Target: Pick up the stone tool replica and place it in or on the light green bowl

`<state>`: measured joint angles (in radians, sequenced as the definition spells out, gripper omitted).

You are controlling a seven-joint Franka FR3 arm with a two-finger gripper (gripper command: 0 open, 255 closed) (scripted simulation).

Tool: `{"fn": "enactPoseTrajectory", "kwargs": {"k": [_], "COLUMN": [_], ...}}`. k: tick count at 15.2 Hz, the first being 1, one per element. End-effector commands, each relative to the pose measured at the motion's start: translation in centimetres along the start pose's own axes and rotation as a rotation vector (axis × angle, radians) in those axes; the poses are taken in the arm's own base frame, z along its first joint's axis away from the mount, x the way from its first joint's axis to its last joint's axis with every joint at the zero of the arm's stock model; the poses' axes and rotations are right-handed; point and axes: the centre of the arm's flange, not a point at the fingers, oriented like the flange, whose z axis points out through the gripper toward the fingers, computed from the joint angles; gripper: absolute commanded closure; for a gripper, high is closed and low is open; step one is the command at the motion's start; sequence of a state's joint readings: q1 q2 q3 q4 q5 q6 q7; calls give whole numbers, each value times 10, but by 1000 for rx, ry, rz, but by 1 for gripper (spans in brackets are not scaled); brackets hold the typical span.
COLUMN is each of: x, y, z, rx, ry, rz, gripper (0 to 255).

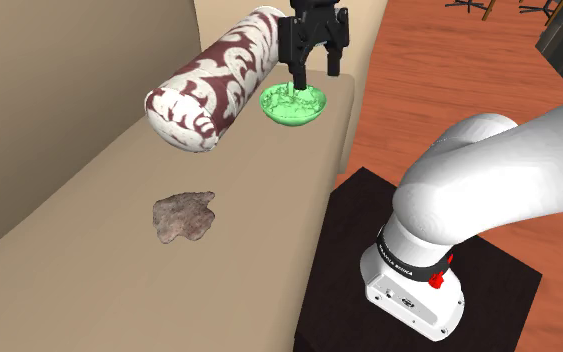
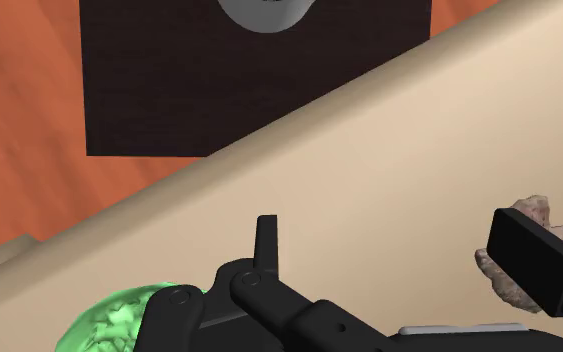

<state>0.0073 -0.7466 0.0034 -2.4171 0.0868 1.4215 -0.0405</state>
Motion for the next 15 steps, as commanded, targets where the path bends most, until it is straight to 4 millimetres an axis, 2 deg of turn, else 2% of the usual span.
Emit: {"fn": "enactPoseTrajectory", "kwargs": {"k": [1, 15], "x": [0, 35], "y": [0, -155], "z": [0, 109], "rx": [0, -86], "ry": [0, 108], "rz": [0, 24], "gripper": [0, 0]}}
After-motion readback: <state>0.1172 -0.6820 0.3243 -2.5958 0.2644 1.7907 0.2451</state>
